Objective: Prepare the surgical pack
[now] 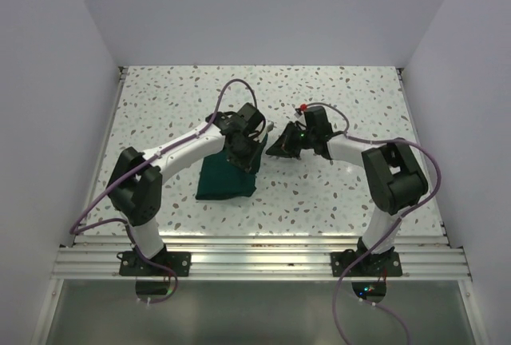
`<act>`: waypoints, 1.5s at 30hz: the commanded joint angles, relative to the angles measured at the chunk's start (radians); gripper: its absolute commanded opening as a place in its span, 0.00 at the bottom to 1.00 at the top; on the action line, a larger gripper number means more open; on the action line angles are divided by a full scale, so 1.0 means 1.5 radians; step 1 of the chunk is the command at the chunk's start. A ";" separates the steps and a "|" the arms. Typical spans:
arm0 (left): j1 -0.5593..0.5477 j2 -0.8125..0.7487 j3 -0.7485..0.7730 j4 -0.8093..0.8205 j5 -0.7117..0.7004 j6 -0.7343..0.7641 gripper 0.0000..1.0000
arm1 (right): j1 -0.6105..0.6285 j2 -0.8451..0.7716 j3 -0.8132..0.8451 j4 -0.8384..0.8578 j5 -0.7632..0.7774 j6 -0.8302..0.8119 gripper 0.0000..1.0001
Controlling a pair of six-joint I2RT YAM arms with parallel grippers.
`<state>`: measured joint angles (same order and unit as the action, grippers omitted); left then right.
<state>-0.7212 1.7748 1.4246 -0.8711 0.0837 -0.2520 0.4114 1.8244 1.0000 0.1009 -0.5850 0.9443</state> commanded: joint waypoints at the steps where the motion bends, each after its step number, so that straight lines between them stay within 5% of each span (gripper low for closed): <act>1: -0.003 -0.027 0.006 0.047 0.030 -0.010 0.00 | 0.005 -0.040 -0.012 -0.048 -0.001 -0.067 0.06; 20: -0.004 -0.002 0.043 0.046 0.066 0.003 0.00 | 0.068 0.159 0.070 0.275 0.052 0.140 0.00; 26: -0.008 -0.006 0.023 0.049 0.068 0.000 0.00 | 0.049 0.163 0.092 0.222 0.054 0.128 0.01; 30: -0.008 -0.018 -0.006 0.055 0.059 0.000 0.00 | 0.017 0.140 0.104 0.088 0.013 0.067 0.02; 36: -0.007 -0.025 -0.016 0.055 0.050 0.003 0.00 | -0.049 0.059 0.031 0.012 -0.044 -0.012 0.03; 45: -0.007 -0.025 -0.013 0.054 0.060 0.003 0.00 | 0.039 0.001 0.011 0.015 -0.052 -0.094 0.02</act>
<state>-0.7223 1.7828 1.3987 -0.8223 0.1257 -0.2504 0.3882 1.8767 1.0222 0.1009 -0.6388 0.8524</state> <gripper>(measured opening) 0.038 0.025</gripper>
